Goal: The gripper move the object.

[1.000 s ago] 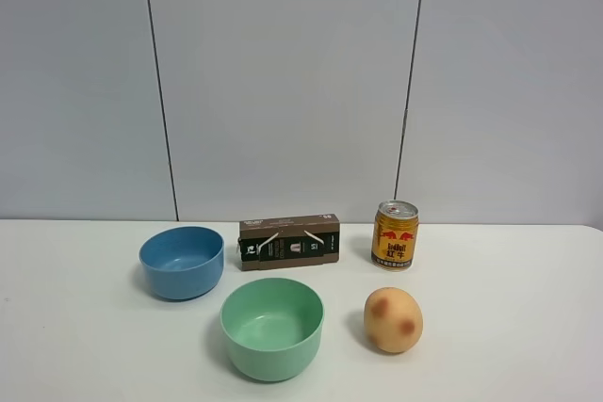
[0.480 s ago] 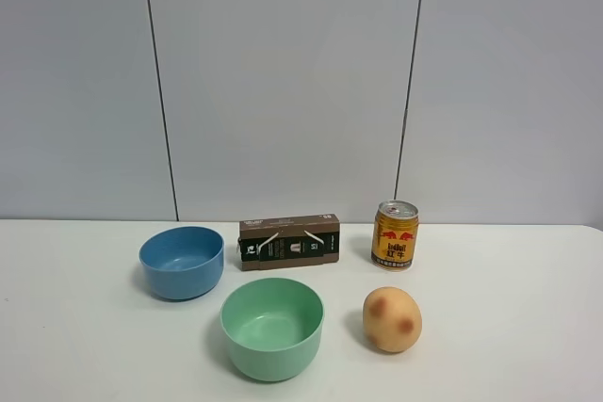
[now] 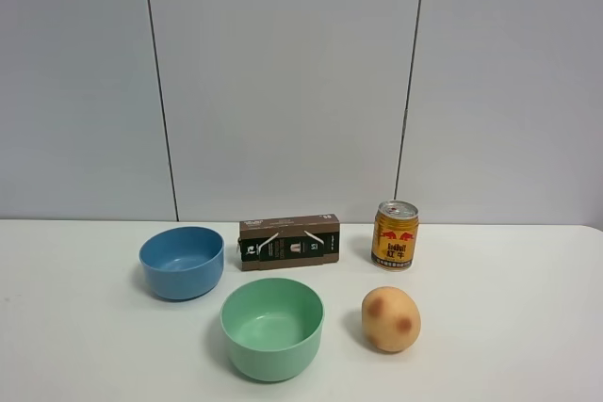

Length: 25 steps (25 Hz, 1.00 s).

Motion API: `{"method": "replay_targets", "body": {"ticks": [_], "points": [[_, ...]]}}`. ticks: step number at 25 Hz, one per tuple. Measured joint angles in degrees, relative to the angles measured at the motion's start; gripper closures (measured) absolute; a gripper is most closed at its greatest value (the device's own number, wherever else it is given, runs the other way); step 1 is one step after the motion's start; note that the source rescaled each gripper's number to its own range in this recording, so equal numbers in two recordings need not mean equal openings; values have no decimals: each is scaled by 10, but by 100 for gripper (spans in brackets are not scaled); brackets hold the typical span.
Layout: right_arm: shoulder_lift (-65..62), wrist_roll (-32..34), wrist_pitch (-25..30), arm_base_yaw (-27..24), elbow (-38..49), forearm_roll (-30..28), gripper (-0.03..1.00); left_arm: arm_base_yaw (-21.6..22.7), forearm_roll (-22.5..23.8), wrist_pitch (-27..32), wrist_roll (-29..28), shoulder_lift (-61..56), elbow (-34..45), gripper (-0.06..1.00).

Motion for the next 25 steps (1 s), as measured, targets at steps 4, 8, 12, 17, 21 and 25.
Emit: {"method": "replay_targets", "body": {"ticks": [4, 8, 12, 17, 21, 25], "points": [[0, 0, 0, 0, 0, 0, -3, 0, 0, 1, 0, 0, 0, -2], [0, 0, 0, 0, 0, 0, -3, 0, 0, 1, 0, 0, 0, -2], [0, 0, 0, 0, 0, 0, -3, 0, 0, 1, 0, 0, 0, -2], [0, 0, 0, 0, 0, 0, -3, 0, 0, 1, 0, 0, 0, -2], [0, 0, 0, 0, 0, 0, -3, 0, 0, 1, 0, 0, 0, -2], [0, 0, 0, 0, 0, 0, -3, 0, 0, 1, -1, 0, 0, -2]]}}
